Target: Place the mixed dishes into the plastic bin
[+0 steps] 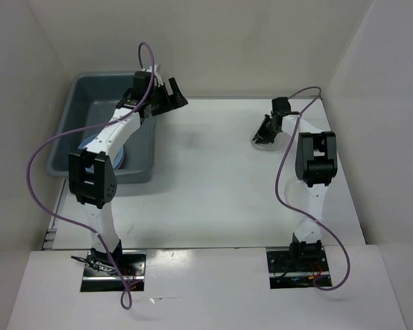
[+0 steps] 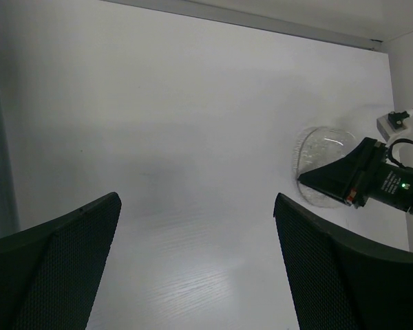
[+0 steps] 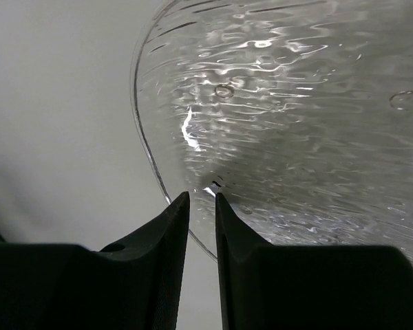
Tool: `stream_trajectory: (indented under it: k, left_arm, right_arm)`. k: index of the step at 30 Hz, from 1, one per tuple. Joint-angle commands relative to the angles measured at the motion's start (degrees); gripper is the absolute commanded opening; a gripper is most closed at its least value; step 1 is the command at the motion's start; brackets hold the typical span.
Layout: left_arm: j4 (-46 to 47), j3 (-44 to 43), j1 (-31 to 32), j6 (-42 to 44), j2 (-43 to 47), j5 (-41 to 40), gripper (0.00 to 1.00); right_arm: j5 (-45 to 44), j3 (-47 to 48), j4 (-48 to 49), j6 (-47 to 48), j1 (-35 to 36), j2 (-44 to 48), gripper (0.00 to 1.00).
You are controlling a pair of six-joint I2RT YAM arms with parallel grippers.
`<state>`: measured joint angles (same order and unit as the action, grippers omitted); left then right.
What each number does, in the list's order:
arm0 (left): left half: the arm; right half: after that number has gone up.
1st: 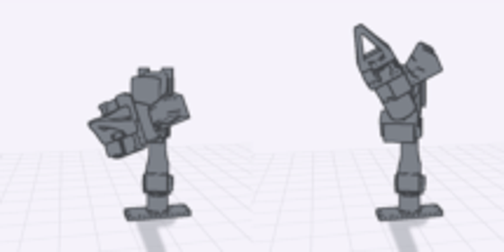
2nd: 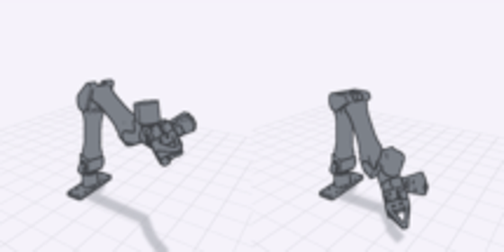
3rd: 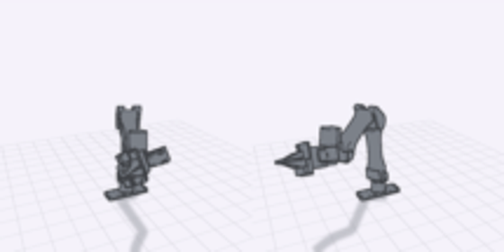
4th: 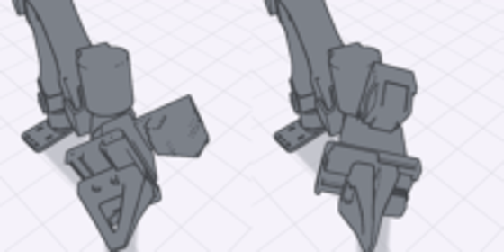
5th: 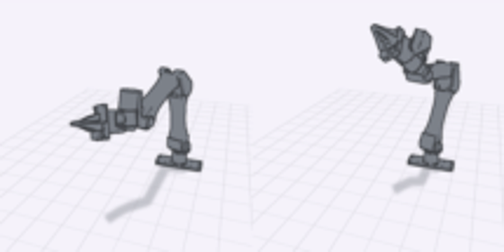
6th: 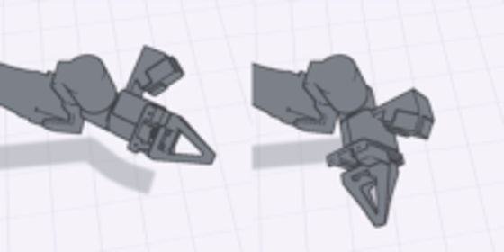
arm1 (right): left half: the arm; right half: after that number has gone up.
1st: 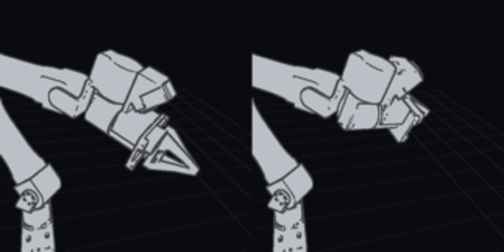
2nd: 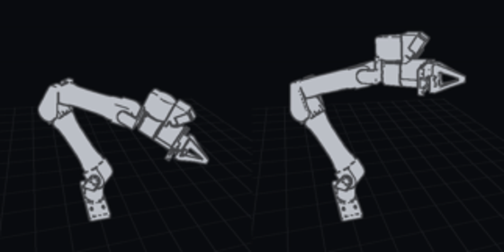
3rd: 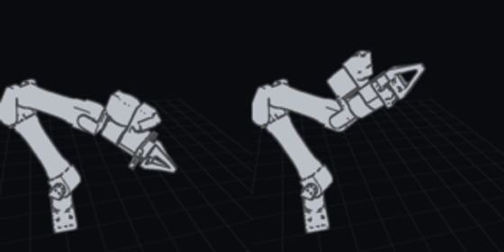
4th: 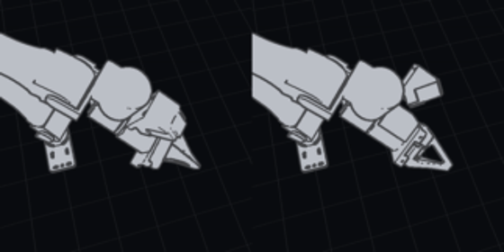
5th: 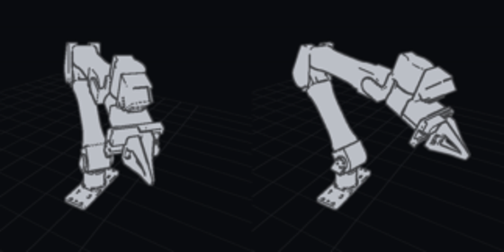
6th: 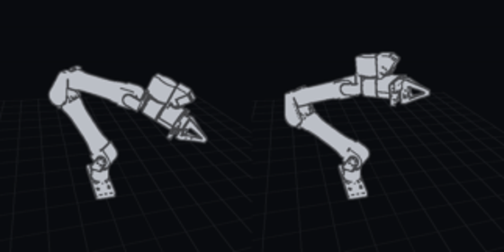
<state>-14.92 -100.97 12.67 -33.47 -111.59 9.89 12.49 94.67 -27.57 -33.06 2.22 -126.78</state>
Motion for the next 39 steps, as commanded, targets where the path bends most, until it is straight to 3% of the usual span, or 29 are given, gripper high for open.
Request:
stream_trajectory:
  k: [1, 10, 17, 23, 30, 34, 39]
  left_arm:
    - [3.05, 0.25, 0.87, -1.33, 1.73, 0.04, 0.99]
    - [4.81, 3.4, 2.8, -2.38, 2.25, 0.57, 0.99]
    - [6.04, 5.34, 9.12, -2.91, 1.64, -3.1, 0.96]
    - [2.97, 5.09, 15.1, -2.39, -1.52, -9.26, 0.77]
    - [-3.52, 3.85, 18.88, 1.04, -5.39, -17.88, 0.55]
    - [-4.68, 6.74, 19.41, 0.87, -6.09, -22.98, 0.55]
    - [-2.76, 11.31, 19.41, -0.19, -6.62, -22.46, 0.58]
  right_arm:
    - [4.11, -3.44, -0.9, -1.13, 3.4, 0.83, 0.27]
    - [14.13, -5.2, 0.33, -3.5, 14.99, 3.29, 0.27]
    - [12.65, -3.1, -3.35, -1.05, 15.71, 9.79, 0.27]
    - [5.01, -2.64, -8.72, 1.85, 11.32, 19.28, 0.31]
    - [-1.68, -12.73, -11.01, 4.84, 2.36, 31.84, 0.34]
    - [-2.2, -18.81, -11.53, 6.07, -2.91, 39.23, 0.35]
    - [-4.22, -25.22, -13.29, 7.39, -7.57, 46.26, 0.37]
